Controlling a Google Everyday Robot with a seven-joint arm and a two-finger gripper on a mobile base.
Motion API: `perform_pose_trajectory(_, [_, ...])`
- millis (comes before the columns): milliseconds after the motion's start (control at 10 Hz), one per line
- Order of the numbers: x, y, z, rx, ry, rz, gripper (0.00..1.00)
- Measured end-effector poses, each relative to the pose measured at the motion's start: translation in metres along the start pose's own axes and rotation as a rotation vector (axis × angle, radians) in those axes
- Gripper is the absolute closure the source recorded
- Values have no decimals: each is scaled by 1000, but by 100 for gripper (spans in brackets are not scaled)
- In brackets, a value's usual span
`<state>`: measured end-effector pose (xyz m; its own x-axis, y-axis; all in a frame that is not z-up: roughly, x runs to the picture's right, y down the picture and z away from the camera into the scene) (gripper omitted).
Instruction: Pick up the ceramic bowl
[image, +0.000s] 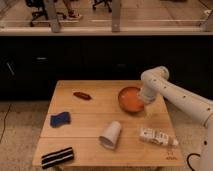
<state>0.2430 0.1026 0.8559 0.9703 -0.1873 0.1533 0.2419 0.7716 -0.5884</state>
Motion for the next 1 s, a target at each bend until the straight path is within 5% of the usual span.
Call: perform_pose_trajectory(1000, [1, -12, 20, -6, -23, -15, 20])
